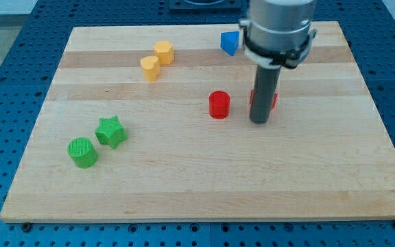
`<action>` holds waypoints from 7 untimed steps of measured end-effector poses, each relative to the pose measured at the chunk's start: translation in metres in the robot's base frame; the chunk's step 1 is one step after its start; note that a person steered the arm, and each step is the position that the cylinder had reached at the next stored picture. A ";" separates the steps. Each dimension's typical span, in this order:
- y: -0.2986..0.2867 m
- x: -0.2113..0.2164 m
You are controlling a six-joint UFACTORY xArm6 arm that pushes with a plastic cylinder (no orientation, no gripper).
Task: Place the red circle to the right of the hexagon
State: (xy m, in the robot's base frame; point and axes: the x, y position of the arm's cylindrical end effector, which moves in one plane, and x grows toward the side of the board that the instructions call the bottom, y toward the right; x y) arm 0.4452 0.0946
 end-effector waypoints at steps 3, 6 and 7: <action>-0.061 0.006; -0.089 -0.054; -0.119 -0.076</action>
State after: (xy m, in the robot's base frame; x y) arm 0.3694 -0.0240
